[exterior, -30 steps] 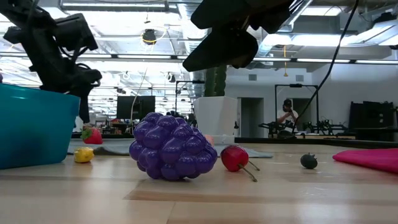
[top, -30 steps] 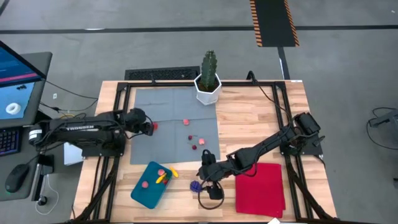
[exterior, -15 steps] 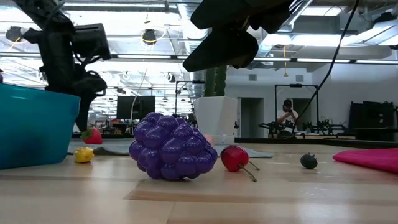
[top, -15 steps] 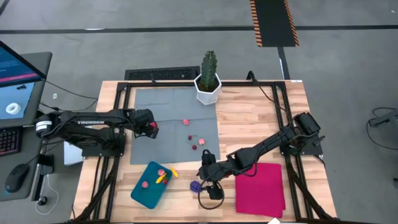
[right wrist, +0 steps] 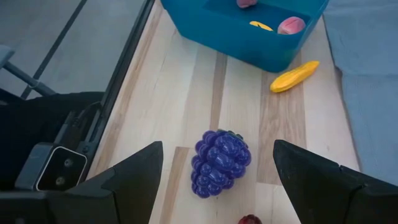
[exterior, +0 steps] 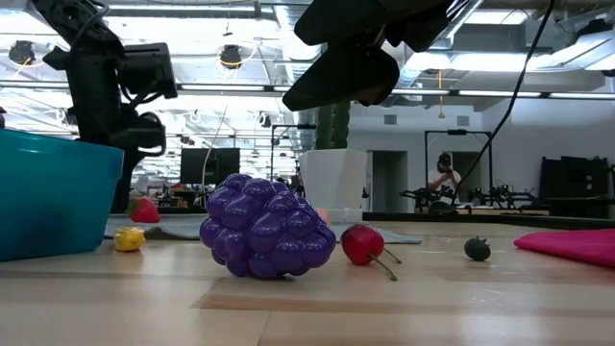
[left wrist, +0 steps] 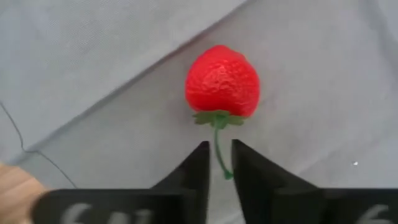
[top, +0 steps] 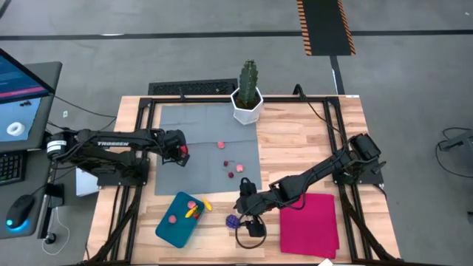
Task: Pick and placing Produce into tupperware
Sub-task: Put the strawberry into the blue bin
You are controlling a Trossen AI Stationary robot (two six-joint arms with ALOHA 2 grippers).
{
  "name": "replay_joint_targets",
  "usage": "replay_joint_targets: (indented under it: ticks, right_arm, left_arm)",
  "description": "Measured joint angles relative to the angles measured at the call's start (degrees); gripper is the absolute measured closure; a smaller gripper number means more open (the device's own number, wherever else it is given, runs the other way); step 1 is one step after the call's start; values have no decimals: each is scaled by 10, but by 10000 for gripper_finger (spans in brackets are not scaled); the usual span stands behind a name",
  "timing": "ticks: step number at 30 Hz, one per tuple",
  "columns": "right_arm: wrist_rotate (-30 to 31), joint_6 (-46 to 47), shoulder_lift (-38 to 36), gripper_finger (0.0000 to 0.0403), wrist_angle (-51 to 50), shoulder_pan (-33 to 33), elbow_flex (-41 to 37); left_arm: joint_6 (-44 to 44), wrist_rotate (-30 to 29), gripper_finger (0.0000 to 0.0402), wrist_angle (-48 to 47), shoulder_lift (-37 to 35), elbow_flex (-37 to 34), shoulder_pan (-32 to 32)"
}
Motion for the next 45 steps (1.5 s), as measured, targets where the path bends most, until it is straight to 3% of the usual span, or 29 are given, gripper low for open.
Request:
replay_joint_targets:
  ticks: [3, 11, 16, 27, 32, 38, 45]
  right_arm:
    - [0, 0, 0, 75, -1, 0, 0]
    - [1, 0, 0, 75, -4, 0, 0]
    - [2, -8, 0, 76, -10, 0, -5]
    - [-9, -30, 0, 100, 52, -16, -64]
    - [-74, -46, -13, 101, 96, -39, -68]
    - [-97, -106, -107, 101, 143, -69, -122]
    - [-97, -119, -304, 101, 270, -101, -304]
  left_arm:
    - [14, -3, 394, 5, -1, 0, 0]
    - [73, -26, 401, -3, -8, 35, -1]
    - [114, -37, 401, -23, -35, 82, -38]
    - [90, -69, 401, 4, -235, 101, -177]
    - [77, -113, 401, 26, -304, 101, -255]
    - [66, -178, 401, 21, -337, 101, -345]
    - [70, -230, 401, 35, -335, 101, -430]
